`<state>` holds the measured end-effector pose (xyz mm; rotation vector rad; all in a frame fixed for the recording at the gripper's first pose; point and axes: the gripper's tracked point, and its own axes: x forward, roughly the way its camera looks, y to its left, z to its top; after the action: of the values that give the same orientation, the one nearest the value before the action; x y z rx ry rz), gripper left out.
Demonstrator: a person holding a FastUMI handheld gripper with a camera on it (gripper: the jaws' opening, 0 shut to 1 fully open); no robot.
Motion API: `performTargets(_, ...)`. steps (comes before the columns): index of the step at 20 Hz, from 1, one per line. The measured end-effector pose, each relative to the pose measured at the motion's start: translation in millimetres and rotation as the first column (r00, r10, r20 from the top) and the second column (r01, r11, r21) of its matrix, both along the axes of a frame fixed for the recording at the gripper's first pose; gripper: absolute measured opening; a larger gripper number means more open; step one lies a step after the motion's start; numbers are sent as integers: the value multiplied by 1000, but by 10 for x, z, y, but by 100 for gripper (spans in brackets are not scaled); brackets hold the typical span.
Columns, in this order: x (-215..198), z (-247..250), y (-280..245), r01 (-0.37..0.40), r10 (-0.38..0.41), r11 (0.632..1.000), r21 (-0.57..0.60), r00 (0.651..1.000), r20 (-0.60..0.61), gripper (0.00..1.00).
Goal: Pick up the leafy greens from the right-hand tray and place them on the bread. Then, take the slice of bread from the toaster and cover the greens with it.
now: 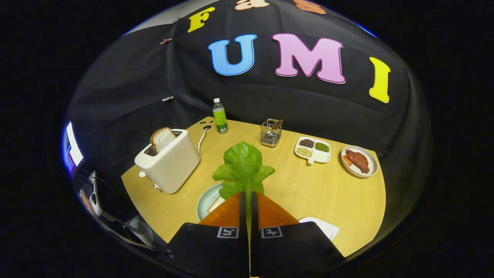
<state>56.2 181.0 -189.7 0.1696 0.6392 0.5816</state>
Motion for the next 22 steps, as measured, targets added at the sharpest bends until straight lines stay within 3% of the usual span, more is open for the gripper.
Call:
performTargets(8,102,-340,592,-57,55,998,-22,996,-72,6)
performTargets(19,244,-887,708,-34,17,993,-110,989,-150,11)
performTargets(21,260,-952,670,-16,-6,991,-135,988,-157,28)
performTargets(22,246,-948,705,-21,2,993,-117,987,-161,45)
